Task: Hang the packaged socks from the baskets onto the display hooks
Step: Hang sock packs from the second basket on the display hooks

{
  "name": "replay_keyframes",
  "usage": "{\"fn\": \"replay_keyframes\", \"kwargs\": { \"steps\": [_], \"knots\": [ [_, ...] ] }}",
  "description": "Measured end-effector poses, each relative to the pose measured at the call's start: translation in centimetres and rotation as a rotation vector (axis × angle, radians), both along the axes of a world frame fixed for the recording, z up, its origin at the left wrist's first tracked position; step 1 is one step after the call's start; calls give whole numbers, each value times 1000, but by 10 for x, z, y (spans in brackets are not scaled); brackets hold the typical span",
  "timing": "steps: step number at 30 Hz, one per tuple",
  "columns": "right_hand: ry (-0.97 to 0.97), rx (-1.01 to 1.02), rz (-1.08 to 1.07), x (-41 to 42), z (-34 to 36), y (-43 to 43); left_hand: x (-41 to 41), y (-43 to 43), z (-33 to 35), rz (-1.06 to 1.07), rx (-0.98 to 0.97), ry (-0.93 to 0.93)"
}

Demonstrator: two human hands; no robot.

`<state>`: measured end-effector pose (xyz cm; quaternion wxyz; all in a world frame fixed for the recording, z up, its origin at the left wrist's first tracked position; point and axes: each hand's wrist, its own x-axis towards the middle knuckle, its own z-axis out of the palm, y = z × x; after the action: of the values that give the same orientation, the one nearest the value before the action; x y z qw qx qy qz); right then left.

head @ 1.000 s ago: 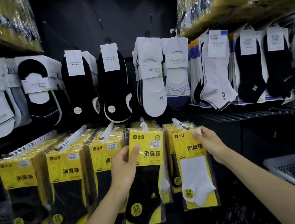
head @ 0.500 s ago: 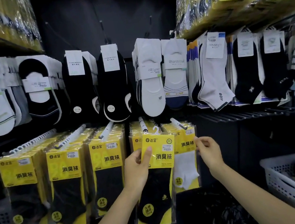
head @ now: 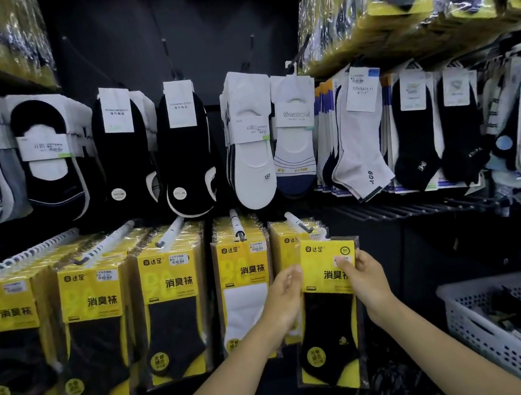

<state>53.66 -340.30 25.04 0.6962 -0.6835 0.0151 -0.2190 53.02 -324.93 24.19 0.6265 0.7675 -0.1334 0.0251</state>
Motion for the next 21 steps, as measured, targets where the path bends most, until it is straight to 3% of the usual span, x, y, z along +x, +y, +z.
{"fn": "replay_keyframes", "kwargs": {
  "steps": [4, 11, 21],
  "knots": [
    [-40, -94, -3, 16, 12, 8, 7, 3, 3, 33, -18, -18],
    [85, -116, 22, 46, 10, 17, 18, 12, -2, 47, -74, 42],
    [211, -123, -213, 25, -27, 11, 9, 46, -39, 2, 44, 59]
  ]
}}
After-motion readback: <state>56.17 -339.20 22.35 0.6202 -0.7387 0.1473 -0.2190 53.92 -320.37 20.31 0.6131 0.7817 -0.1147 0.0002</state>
